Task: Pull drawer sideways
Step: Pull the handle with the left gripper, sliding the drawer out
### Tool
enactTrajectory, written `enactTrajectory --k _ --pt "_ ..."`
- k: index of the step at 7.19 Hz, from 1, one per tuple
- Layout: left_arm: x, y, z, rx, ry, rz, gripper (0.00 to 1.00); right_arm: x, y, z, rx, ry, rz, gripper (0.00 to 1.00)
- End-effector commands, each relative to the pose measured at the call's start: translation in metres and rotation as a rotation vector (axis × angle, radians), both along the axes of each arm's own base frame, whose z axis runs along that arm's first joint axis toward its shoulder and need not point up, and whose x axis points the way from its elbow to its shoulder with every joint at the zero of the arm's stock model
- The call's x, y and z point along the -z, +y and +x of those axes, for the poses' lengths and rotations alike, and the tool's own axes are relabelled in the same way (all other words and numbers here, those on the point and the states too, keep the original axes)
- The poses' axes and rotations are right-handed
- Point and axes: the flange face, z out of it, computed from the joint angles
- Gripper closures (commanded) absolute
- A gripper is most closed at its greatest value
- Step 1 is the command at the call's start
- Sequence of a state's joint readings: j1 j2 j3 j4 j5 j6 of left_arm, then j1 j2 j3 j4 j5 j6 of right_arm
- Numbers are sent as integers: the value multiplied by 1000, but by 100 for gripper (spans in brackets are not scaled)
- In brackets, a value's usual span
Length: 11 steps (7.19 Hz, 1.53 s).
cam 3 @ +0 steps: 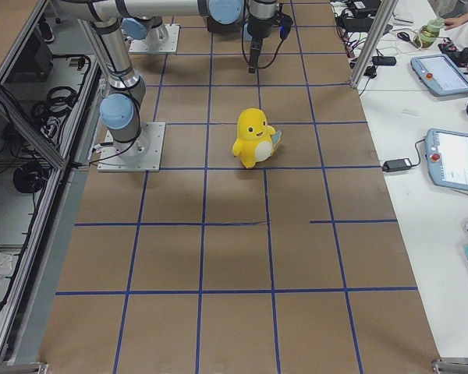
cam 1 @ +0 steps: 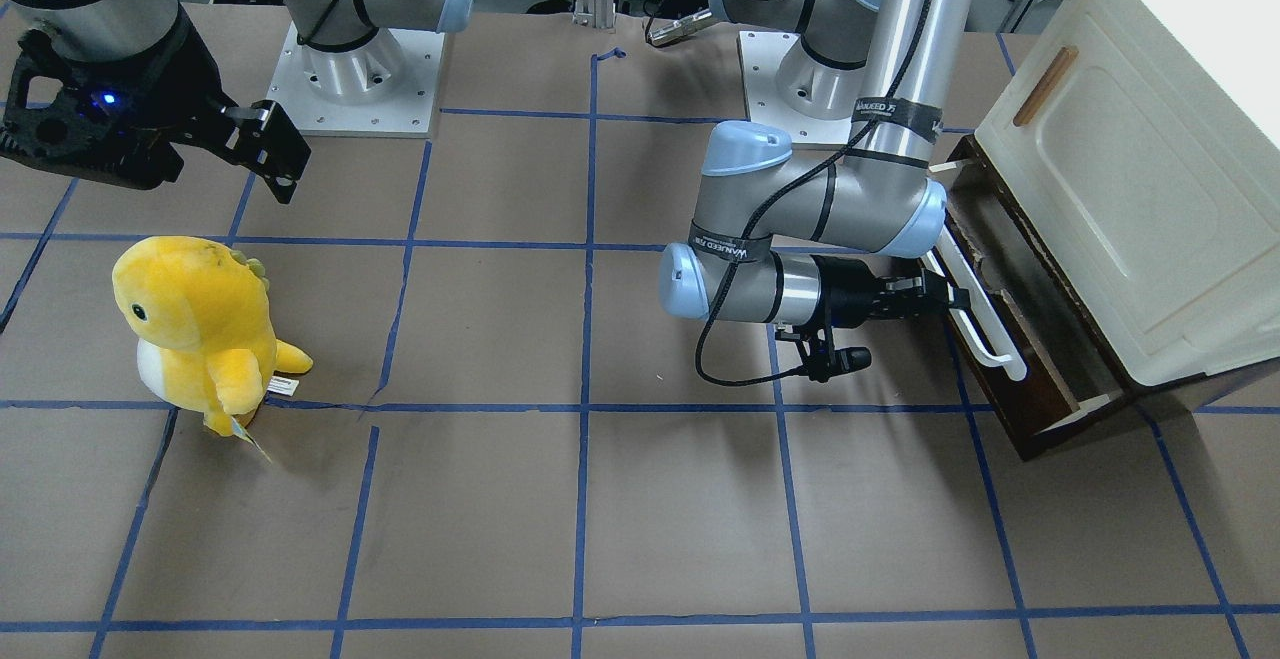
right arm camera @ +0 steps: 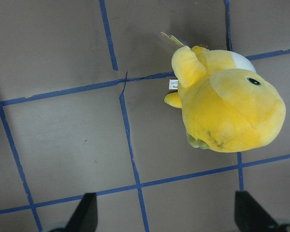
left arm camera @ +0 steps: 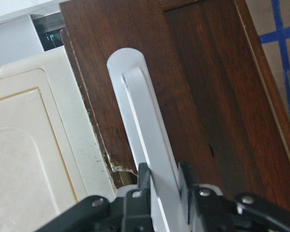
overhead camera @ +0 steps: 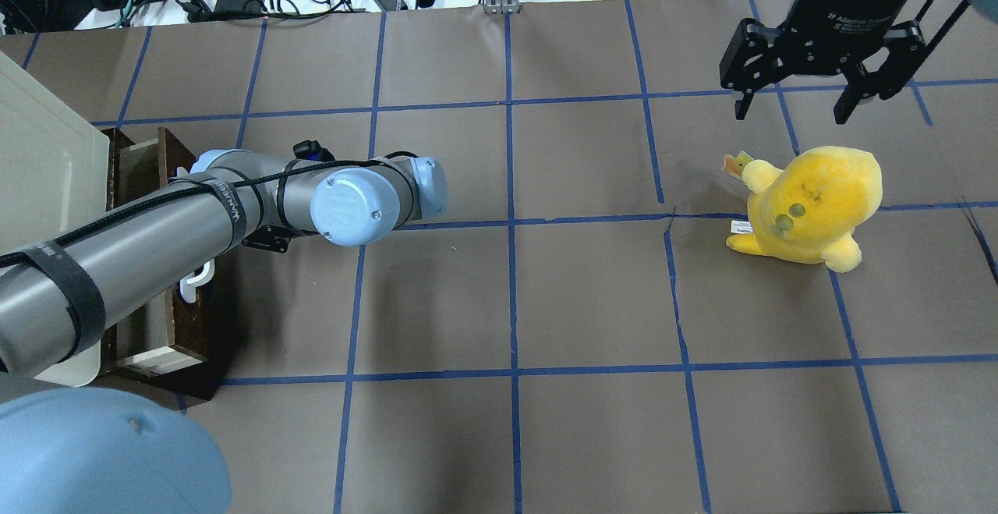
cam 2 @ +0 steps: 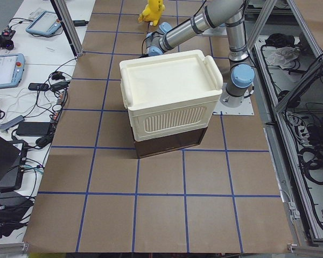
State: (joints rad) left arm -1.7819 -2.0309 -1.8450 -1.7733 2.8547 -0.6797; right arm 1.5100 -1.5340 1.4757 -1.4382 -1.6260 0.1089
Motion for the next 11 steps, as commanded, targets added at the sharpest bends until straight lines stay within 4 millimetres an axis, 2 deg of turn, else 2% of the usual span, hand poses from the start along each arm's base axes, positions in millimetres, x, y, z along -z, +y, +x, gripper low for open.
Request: enactTrajectory --k 1,11 --pt "0 1 -6 12 0 1 76 0 0 0 1 0 -1 0" --pt "1 12 -45 98 -4 2 76 0 0 0 -1 0 -1 0"
